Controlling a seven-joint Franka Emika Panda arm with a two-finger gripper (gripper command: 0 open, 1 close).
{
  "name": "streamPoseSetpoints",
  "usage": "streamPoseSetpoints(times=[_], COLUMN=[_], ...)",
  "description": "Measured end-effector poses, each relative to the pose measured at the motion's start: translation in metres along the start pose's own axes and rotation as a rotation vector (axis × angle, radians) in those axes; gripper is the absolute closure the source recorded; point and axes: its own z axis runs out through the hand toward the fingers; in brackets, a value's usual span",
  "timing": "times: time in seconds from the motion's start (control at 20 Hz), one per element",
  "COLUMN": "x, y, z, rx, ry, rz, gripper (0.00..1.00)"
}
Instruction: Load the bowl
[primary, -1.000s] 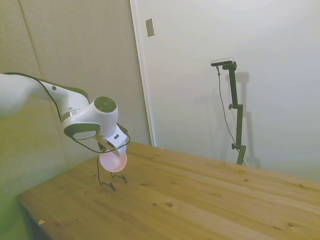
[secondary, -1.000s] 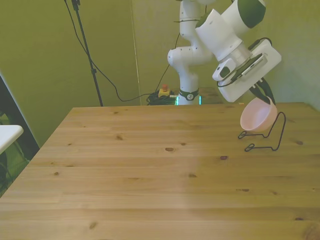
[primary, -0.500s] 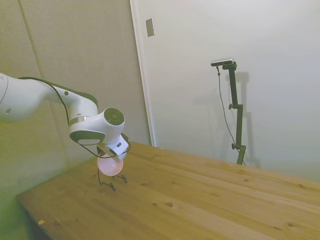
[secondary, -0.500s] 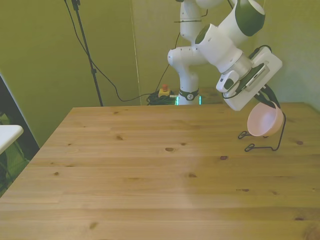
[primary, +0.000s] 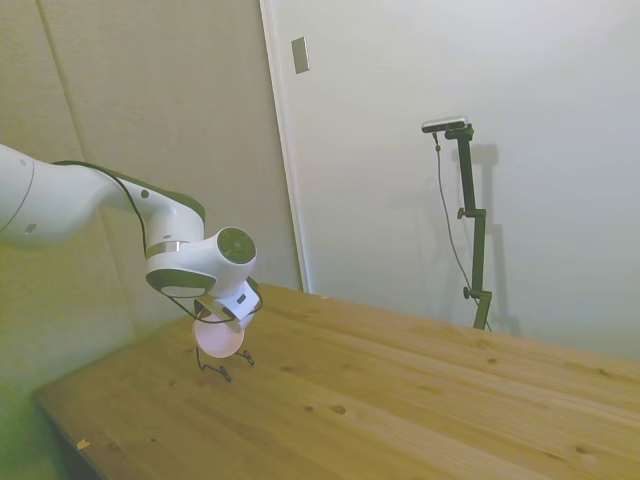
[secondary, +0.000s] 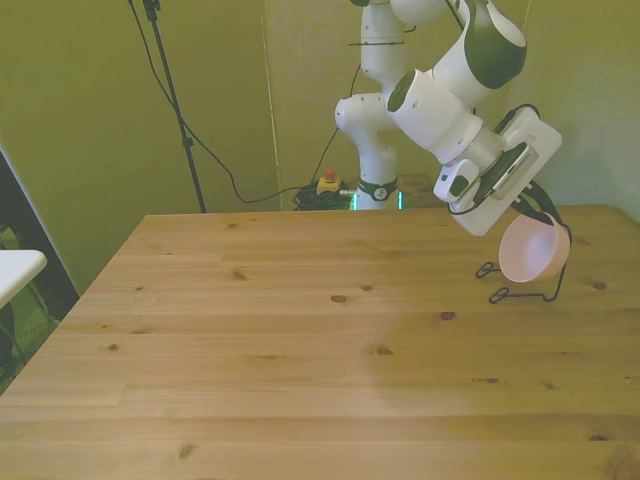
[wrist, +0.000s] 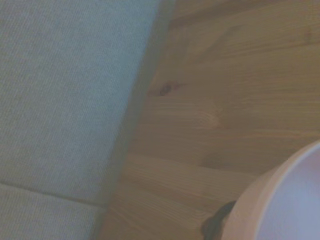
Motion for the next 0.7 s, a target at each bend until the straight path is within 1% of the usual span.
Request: streamPoseSetpoints(times=[0.55, 0.6, 0.7], x=[0.007, 0.008, 0.008], y=[0.015, 0.015, 0.015], z=[0.006, 0.006, 0.006], rx=[0.010, 0.010, 0.010], ry=[-0.009, -0.008, -0.008], rz=[0.009, 0.011, 0.011], gripper=[1.00, 0.00, 0.00])
